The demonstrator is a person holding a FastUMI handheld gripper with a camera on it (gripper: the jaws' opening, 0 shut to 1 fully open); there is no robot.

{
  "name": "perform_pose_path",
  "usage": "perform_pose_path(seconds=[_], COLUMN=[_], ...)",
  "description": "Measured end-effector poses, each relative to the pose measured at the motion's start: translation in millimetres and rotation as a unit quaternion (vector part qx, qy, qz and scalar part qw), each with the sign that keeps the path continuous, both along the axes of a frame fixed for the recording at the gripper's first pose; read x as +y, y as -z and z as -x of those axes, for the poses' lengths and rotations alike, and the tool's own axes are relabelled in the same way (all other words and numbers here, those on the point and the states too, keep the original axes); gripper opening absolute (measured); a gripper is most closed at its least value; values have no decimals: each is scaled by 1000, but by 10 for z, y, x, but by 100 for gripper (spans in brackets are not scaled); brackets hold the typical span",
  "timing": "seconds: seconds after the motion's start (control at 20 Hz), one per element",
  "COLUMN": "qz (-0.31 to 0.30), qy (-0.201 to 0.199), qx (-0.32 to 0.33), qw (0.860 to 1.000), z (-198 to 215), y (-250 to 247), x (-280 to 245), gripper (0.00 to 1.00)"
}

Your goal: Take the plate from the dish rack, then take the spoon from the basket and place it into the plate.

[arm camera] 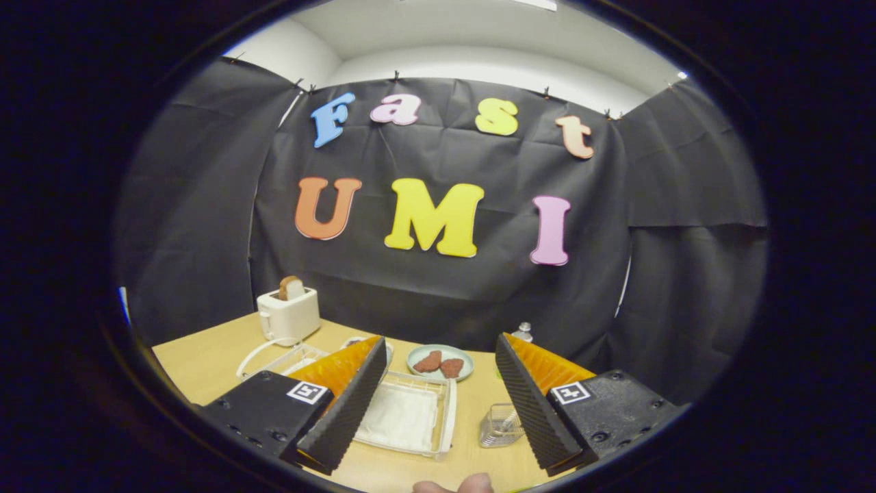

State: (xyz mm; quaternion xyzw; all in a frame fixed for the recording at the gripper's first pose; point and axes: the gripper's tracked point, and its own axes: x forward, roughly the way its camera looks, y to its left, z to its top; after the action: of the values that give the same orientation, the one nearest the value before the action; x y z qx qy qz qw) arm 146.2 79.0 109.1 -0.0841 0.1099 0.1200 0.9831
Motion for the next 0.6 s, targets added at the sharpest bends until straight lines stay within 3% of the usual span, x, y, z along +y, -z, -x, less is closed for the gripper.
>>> perform_pose_path(seconds=[0.25, 0.6], qz=[14, 44], qy=[-29, -7], qx=[97, 200], qw=[995, 979], z=[-470, -1009], y=[-20, 316], x=[486, 856], gripper=[100, 100])
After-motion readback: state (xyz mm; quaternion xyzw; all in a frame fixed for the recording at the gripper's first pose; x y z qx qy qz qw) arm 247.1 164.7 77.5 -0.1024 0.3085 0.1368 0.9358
